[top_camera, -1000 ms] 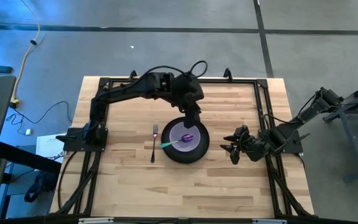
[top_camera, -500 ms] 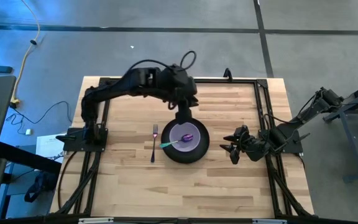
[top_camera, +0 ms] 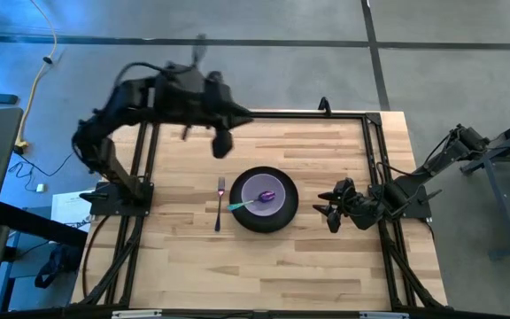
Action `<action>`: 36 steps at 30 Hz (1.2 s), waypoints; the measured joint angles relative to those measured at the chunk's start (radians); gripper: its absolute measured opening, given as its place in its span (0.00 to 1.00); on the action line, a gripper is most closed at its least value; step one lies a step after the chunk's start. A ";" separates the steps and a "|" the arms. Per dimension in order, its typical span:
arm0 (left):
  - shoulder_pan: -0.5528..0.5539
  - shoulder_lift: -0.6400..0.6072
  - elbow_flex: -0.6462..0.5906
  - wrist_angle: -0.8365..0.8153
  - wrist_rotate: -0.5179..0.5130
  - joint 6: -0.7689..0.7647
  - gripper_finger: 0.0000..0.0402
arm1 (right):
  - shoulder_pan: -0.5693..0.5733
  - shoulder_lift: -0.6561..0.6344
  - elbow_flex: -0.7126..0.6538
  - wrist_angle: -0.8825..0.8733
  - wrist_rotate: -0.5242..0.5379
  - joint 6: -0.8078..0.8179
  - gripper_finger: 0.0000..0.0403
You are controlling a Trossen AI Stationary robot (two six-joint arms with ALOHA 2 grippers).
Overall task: Set table place
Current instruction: Return to Home Position
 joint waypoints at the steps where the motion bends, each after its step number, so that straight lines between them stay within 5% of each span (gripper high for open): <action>1: 0.000 -0.017 0.000 0.003 0.000 0.001 0.15 | 0.000 0.000 0.000 0.001 0.008 0.001 0.51; 10: -0.002 -0.130 0.000 0.021 0.045 -0.078 0.15 | 0.000 0.000 0.000 0.084 0.088 -0.115 0.51; 15: 0.000 -0.163 0.000 -0.100 0.040 -0.151 0.15 | 0.000 0.000 0.001 0.127 0.097 -0.219 0.51; 25: 0.000 -0.151 -0.001 -0.423 -0.149 -0.372 0.15 | 0.000 0.000 0.001 0.127 0.168 -0.327 0.51; 36: -0.215 -0.160 -0.151 -0.056 -0.148 -0.055 0.15 | 0.000 0.000 0.001 0.127 0.198 -0.237 0.51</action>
